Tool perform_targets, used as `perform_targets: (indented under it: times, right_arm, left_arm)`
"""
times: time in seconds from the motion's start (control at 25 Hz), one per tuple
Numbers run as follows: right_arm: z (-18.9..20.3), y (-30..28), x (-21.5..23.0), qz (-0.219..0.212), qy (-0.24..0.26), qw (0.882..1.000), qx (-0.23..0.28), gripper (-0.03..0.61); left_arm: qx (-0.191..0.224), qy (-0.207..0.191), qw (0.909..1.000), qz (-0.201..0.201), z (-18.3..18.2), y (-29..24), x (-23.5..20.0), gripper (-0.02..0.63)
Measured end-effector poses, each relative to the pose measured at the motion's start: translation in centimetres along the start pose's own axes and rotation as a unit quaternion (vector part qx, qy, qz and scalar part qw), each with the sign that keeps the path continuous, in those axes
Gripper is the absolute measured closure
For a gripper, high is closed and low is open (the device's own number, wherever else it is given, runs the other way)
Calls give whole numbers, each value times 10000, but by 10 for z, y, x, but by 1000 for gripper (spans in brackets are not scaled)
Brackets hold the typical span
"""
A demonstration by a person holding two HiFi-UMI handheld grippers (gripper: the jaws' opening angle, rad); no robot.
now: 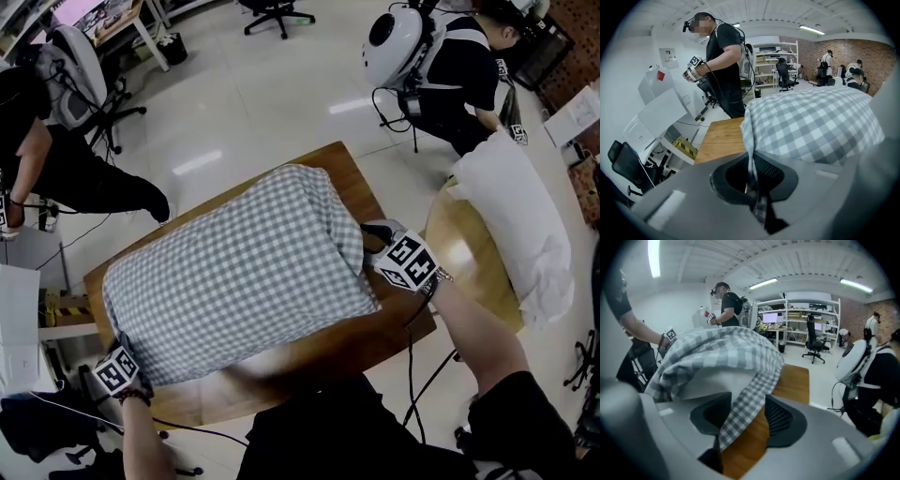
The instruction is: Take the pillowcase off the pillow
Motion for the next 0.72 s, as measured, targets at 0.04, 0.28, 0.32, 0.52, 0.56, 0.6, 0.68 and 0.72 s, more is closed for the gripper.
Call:
perform_targets:
  times: [0.04,0.28,0.32,0.52,0.56,0.6,0.68,0.72]
  right_arm:
    - [2,-4,-1,-278,-44,9996,35,328]
    - [-12,-10,-11,-1650,-760,9830,285,87]
    - [-16,-9,-13,-1820,-848,9791,312,70]
    - [-41,-17,-24,-2569,-1152,9584,457,46]
    - [-46,-22,-28,-2650,-1213,9555,460,35]
    - [-51,-27,-32,-2687,-1258,9539,444,17]
    - [-55,-39,-40,-2666,-1282,9544,389,-11]
    - [-55,-44,-42,-2633,-1269,9556,372,-11]
  left_arm:
    - [-11,-13,10000,-28,0,0,1,598]
    - [-58,-54,9999,-143,0,9,-2,598]
    - [-48,-61,9999,-114,0,10,-2,598]
    - [21,-166,9999,16,-6,12,4,600]
    - [34,-163,9998,53,-7,13,3,600]
    - [47,-158,9998,94,-7,13,0,600]
    - [68,-160,9997,162,-7,14,-4,600]
    - [79,-165,9997,183,-7,16,-3,600]
Point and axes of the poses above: the fingertips, and each gripper's own axes: y backward along the fingers, x to its right, z out of its underside, the point moved 8 cm from there along y, backward along the fingers, and after that the axes turned 11 degrees about -z, right-handed, at the moved point
